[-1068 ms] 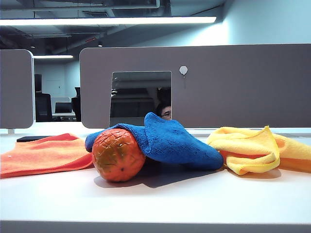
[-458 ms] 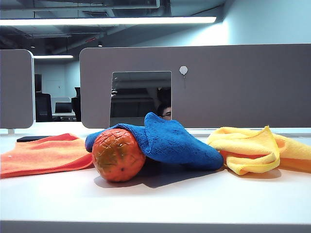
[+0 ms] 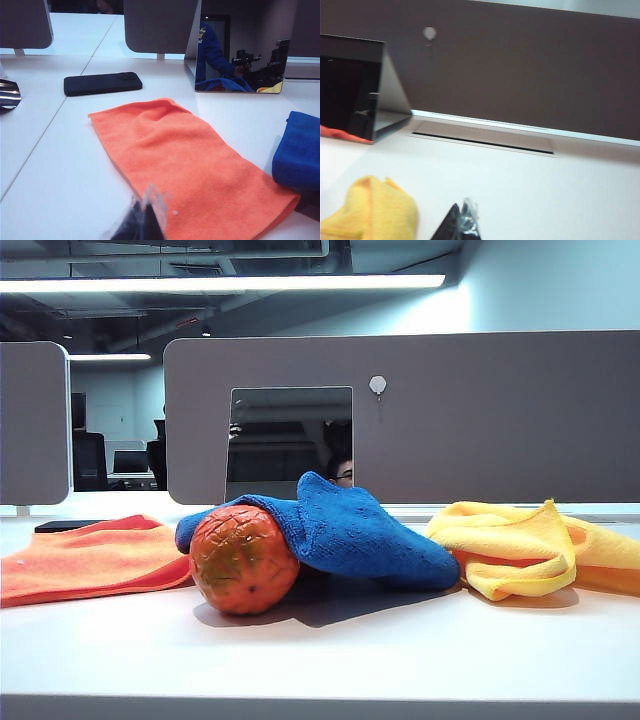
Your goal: Pick up a rag that is the same color as the top surface of the Rubik's Cube and cover the cube with it.
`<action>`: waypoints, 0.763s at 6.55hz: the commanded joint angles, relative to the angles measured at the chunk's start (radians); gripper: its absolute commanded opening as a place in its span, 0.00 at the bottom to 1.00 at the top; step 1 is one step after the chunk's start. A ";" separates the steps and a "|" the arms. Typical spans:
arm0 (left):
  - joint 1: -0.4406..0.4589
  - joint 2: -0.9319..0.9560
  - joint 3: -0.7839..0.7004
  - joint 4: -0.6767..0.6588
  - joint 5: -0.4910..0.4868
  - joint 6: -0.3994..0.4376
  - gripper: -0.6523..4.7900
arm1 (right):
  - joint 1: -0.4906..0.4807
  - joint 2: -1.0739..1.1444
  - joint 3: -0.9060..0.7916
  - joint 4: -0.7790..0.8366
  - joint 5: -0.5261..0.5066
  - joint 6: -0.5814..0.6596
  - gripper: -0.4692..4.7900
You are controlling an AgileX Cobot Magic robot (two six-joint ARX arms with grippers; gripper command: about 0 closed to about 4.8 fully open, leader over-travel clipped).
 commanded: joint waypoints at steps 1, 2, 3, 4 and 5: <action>0.000 0.000 0.002 0.006 -0.048 0.001 0.11 | 0.001 0.000 -0.001 0.016 0.119 0.004 0.08; 0.000 0.000 0.002 0.011 -0.071 0.003 0.11 | 0.001 0.000 -0.001 0.017 0.117 0.005 0.08; 0.000 0.000 0.002 0.026 -0.071 0.004 0.11 | 0.001 0.000 -0.001 0.017 0.118 0.008 0.08; 0.000 0.000 0.002 0.074 -0.071 0.005 0.11 | 0.001 0.000 -0.001 0.017 0.124 0.034 0.08; 0.000 0.000 0.002 0.095 -0.071 0.005 0.11 | 0.001 0.000 -0.001 0.017 0.126 0.034 0.08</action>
